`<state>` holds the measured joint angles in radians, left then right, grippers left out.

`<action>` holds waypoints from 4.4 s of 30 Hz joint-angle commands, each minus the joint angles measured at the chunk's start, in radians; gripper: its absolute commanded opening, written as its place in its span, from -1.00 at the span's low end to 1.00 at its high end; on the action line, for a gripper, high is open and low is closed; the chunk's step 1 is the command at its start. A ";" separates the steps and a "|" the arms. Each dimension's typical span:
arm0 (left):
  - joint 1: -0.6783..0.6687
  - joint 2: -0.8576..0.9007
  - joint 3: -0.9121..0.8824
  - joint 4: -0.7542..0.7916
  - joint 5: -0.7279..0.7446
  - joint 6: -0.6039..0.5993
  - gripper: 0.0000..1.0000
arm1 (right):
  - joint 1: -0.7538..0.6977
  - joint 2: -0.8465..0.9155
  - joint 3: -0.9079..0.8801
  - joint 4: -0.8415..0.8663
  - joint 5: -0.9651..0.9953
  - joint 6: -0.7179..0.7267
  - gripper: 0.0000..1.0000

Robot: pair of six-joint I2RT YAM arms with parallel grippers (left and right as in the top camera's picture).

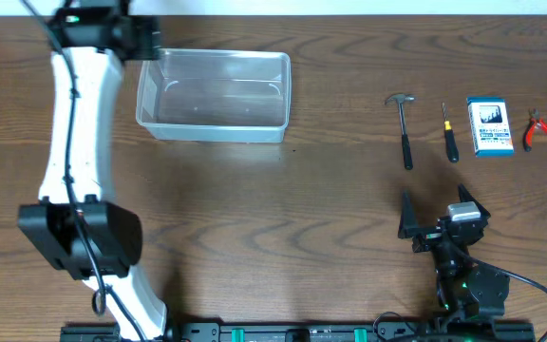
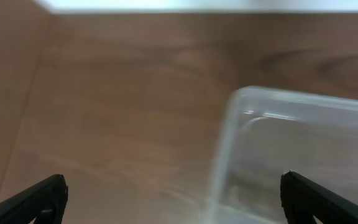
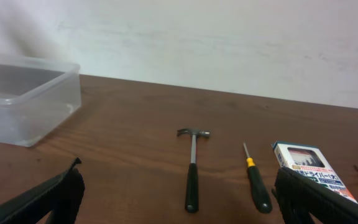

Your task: Pack container

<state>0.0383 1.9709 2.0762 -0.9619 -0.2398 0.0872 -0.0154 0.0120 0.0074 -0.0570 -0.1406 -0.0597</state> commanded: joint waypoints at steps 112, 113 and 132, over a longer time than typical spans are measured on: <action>0.102 0.270 -0.031 -0.054 0.356 0.117 0.47 | 0.010 -0.005 -0.002 -0.004 0.002 -0.009 0.98; 0.102 0.276 -0.031 -0.054 0.356 0.117 0.46 | 0.010 -0.005 -0.002 -0.004 0.002 -0.009 0.99; 0.102 0.361 -0.045 -0.069 0.363 0.091 0.02 | 0.010 -0.005 -0.002 -0.004 0.002 -0.009 0.98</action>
<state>0.1356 2.3192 2.0403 -1.0267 0.1242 0.1837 -0.0154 0.0120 0.0074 -0.0570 -0.1406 -0.0597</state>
